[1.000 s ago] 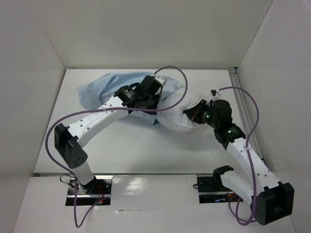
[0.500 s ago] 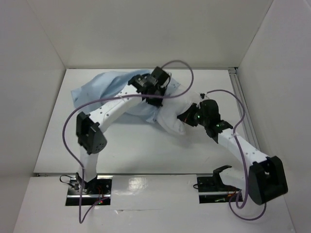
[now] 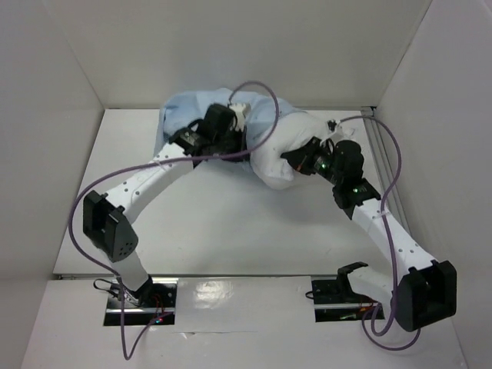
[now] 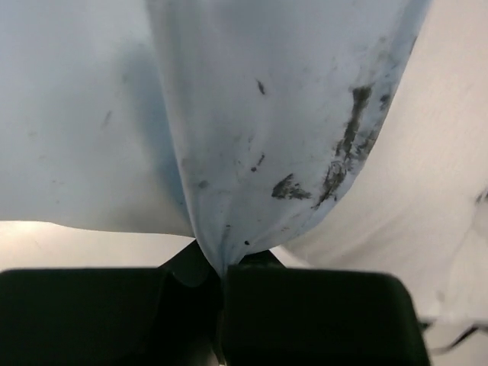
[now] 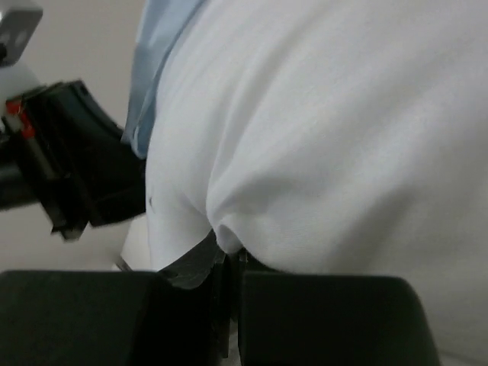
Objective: Put the pillow into the pillowcase
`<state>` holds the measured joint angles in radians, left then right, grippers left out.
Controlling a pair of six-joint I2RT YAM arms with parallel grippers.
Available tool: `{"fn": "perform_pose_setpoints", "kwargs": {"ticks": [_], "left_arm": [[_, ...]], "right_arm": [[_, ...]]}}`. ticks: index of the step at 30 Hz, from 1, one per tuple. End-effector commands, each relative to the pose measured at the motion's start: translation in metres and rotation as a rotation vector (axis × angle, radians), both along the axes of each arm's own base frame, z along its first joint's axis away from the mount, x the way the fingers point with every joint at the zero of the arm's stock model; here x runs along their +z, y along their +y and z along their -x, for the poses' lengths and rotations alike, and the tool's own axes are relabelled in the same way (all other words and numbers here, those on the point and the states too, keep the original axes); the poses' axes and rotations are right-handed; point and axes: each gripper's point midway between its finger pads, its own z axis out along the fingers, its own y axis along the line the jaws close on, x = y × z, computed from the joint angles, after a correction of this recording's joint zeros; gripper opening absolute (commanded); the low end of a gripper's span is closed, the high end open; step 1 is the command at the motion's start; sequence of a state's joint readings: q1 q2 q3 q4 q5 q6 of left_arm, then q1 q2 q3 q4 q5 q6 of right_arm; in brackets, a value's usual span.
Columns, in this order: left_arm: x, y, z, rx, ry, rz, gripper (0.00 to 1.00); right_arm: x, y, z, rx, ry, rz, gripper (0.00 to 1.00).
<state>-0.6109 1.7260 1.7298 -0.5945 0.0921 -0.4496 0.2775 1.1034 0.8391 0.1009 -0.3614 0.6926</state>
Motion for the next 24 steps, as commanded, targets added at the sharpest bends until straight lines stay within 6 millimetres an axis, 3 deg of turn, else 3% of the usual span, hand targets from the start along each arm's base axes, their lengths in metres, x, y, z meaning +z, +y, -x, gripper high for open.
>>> {"fn": "perform_pose_setpoints", "kwargs": {"ticks": [1,3,4,5,7,8,9,10,11,12,13,14,15,16,18,21,23,24], "left_arm": [[-0.005,-0.059,0.116,-0.302,0.127,0.169,0.00],[-0.039,-0.054,0.142,-0.306,0.213,0.114,0.03],[-0.048,-0.048,0.143,-0.284,0.230,0.082,0.12],[-0.050,-0.040,0.143,-0.259,0.232,0.054,0.34],[-0.044,-0.025,0.137,-0.203,0.195,-0.007,0.64],[-0.040,-0.018,0.130,-0.181,0.178,-0.026,0.73],[-0.030,-0.014,0.127,-0.168,0.150,-0.036,0.89],[-0.024,-0.008,0.122,-0.157,0.113,-0.067,0.93],[-0.007,-0.002,0.117,-0.142,0.089,-0.073,0.96],[0.003,0.001,0.115,-0.136,0.070,-0.082,0.96],[0.008,0.006,0.109,-0.114,0.046,-0.110,0.97],[0.025,0.007,0.101,-0.090,0.018,-0.101,0.94],[0.029,0.013,0.101,-0.085,0.010,-0.120,0.88],[0.039,0.017,0.096,-0.064,-0.026,-0.130,0.71],[0.040,0.021,0.089,-0.040,-0.031,-0.137,0.46],[0.044,0.024,0.071,0.003,-0.046,-0.141,0.24],[0.044,0.025,0.054,0.074,-0.058,-0.146,0.30],[0.050,0.023,0.046,0.092,-0.077,-0.145,0.49]], "right_arm": [[-0.066,0.002,0.029,0.056,0.125,0.045,0.00],[-0.085,-0.004,0.047,0.065,0.172,0.092,0.00],[-0.100,-0.007,0.056,0.071,0.205,0.116,0.00],[-0.103,-0.011,0.060,0.064,0.212,0.140,0.00],[-0.119,-0.025,0.071,0.033,0.254,0.215,0.00],[-0.120,-0.029,0.073,0.020,0.260,0.237,0.04],[-0.127,-0.035,0.074,0.000,0.278,0.268,0.13],[-0.121,-0.038,0.074,-0.005,0.262,0.290,0.44],[-0.119,-0.042,0.076,-0.014,0.280,0.313,0.64],[-0.117,-0.044,0.076,-0.026,0.289,0.321,0.77],[-0.115,-0.050,0.073,-0.061,0.295,0.340,0.84],[-0.117,-0.055,0.076,-0.077,0.323,0.359,0.91],[-0.106,-0.057,0.074,-0.095,0.304,0.360,0.94],[-0.102,-0.059,0.073,-0.110,0.308,0.358,0.95],[-0.091,-0.066,0.068,-0.155,0.300,0.355,0.98],[-0.076,-0.066,0.060,-0.179,0.283,0.344,0.99],[-0.071,-0.066,0.054,-0.197,0.297,0.323,0.99],[-0.066,-0.065,0.044,-0.197,0.283,0.311,0.99]]}}
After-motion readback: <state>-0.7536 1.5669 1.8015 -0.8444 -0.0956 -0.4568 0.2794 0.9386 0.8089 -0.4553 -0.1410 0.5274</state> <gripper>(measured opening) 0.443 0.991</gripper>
